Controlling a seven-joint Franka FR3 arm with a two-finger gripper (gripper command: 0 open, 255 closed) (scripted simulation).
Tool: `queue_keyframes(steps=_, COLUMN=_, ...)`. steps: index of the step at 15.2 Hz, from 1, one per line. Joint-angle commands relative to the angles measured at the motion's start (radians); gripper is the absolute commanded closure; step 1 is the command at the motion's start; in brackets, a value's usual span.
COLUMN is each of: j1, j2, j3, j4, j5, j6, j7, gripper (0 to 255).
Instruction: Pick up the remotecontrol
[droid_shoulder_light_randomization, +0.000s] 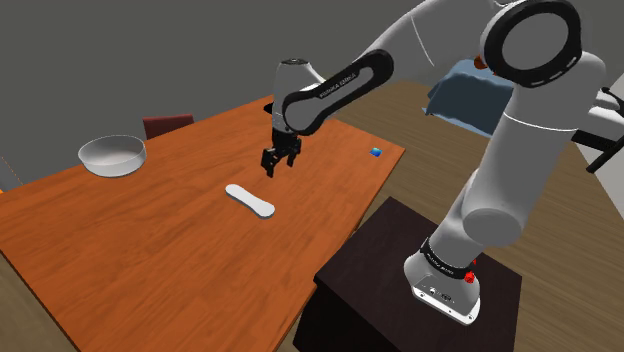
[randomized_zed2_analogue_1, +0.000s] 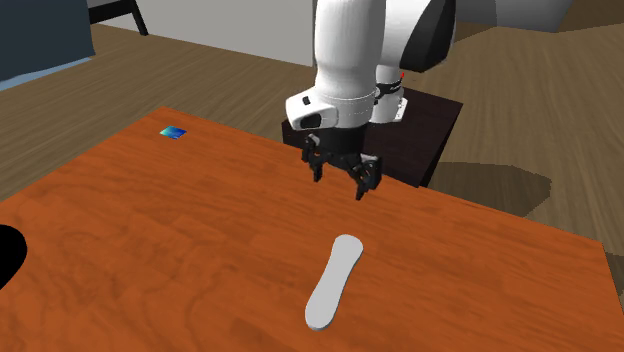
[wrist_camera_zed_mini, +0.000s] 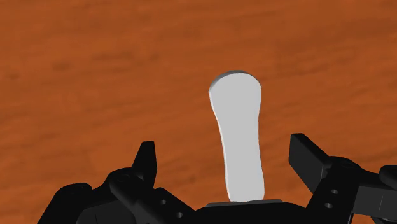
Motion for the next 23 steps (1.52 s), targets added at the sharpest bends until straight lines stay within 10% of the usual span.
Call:
queue_keyframes(steps=1, j1=0.011, j2=0.088, j3=0.000, j4=0.058, j5=-0.027, j6=0.024, j7=0.014, gripper=0)
queue_keyframes(steps=11, j1=0.094, j2=0.483, j3=-0.026, j4=0.391, j5=-0.129, j6=0.061, j7=0.065, gripper=0)
queue_keyframes(steps=21, j1=0.104, j2=0.576, j3=-0.038, j4=0.424, j5=-0.140, j6=0.121, j7=0.073, gripper=0)
queue_keyframes(steps=22, j1=0.104, j2=0.577, j3=-0.038, j4=0.426, j5=-0.140, j6=0.120, j7=0.072, gripper=255)
queue_keyframes(steps=23, j1=0.104, j2=0.577, j3=-0.038, j4=0.425, j5=-0.140, j6=0.120, j7=0.073, gripper=255)
